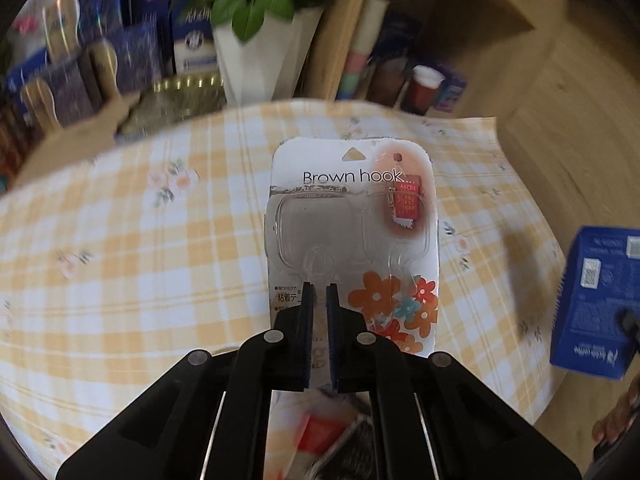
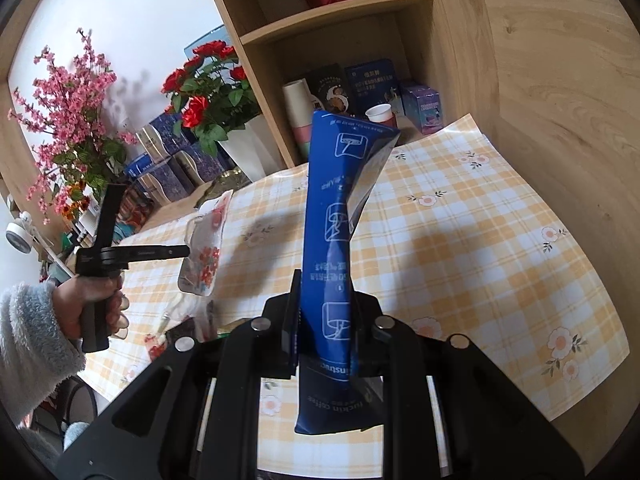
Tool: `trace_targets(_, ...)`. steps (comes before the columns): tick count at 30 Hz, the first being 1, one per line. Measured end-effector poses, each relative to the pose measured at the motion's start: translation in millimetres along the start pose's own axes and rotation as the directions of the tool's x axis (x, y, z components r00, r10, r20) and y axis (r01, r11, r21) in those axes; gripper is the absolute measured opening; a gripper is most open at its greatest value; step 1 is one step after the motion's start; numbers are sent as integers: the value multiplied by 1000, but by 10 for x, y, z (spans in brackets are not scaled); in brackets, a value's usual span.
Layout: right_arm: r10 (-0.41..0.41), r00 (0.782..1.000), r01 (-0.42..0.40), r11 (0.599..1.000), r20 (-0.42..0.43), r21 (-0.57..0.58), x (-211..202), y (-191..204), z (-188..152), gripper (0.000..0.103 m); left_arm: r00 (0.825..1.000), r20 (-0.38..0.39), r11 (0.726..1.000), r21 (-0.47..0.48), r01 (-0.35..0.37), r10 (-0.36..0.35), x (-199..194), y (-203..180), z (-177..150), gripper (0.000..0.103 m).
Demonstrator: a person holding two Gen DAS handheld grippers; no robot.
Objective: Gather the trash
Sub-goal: 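Lift the card and carry both items toward the bin, then lower the 'Brown hook' card into the bin and open the left tool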
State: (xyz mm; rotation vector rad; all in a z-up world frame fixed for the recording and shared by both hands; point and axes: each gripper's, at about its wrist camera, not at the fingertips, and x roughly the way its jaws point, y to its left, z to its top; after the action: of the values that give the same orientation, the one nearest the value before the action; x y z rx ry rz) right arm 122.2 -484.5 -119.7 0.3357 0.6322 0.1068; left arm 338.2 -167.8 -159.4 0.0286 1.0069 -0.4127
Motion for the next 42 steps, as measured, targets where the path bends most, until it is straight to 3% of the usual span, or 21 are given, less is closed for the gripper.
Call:
trace_targets(10,41,999,-41,999,12,11,-322,439,-174,20,995,79,997,45,61,-65,-1034,42,-531,6)
trace_targets(14,49,999,-49,999,8,-1,-478,682,-317,20,991,95,994,56,89,-94,-1425,64,-1010,6)
trace_targets(23,73,997,-72,996,10,-54,-856,1126,-590,20,988,89,988,98,116,-124,-1918,41,-2210,6)
trace_targets(29,83,996,-85,992,-19,-90,-983,1336,-831,20,992,31,977,178,114,-121,-1946,2,-2930,6)
trace_targets(33,81,996,-85,990,-39,-109,-1023,1412,-973,20,992,-69,969,220,117,-104,-1742,0,-3326,6)
trace_targets(42,59,995,-65,994,-75,-84,-971,1328,-1102,20,973,-228,920,370,129,-45,-1094,-222,-3763,7)
